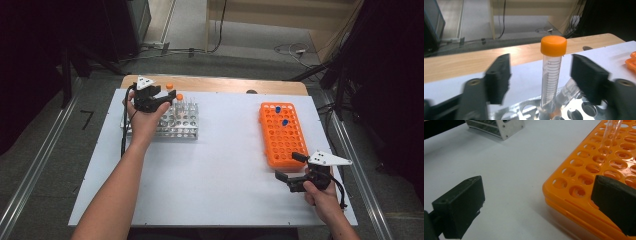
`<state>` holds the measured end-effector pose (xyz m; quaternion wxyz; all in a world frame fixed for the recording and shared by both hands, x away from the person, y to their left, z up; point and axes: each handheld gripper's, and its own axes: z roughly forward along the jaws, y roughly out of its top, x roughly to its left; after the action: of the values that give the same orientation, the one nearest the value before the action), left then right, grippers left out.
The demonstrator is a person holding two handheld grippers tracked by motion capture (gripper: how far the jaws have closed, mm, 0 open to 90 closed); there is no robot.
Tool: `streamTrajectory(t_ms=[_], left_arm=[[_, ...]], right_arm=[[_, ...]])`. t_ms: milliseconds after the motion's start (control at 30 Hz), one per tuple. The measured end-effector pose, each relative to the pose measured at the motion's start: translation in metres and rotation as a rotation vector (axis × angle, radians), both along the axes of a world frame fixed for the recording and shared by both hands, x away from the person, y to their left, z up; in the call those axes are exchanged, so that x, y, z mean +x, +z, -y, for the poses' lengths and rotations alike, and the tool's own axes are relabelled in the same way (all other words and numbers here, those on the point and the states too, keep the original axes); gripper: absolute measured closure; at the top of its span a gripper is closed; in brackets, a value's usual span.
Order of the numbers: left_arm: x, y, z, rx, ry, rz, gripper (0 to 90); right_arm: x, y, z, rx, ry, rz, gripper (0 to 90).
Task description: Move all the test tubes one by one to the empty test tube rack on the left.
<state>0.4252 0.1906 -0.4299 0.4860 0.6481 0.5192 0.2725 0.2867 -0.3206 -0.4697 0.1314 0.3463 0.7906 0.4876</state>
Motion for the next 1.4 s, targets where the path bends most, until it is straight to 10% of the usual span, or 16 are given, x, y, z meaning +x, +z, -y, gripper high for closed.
streamTrajectory(t_ms=[100, 267, 667, 933, 1400], left_arm=[[-0.001, 0.0, -0.001, 0.016, -0.009, -0.001, 19.3], [-0.001, 0.002, 0.001, 0.031, -0.047, 0.033, 47.8], [0.012, 0.002, 0.01, 0.032, -0.041, -0.004, 72.5], [0.008, 0.002, 0.016, 0.05, -0.047, 0.062, 75.0], [-0.004, -0.005, 0.014, 0.058, -0.031, 0.039, 74.7]], right_arm=[[0.0, 0.0, 0.0, 0.001, 0.0, 0.0, 0.0], [0.0, 0.0, -0.001, 0.001, 0.003, -0.003, 0.0], [0.001, -0.002, 0.001, 0.001, 0.002, -0.008, 0.0], [0.0, -0.001, 0.001, 0.002, 0.008, -0.003, 0.0], [-0.001, -0.001, -0.002, -0.005, 0.014, 0.001, 0.0]])
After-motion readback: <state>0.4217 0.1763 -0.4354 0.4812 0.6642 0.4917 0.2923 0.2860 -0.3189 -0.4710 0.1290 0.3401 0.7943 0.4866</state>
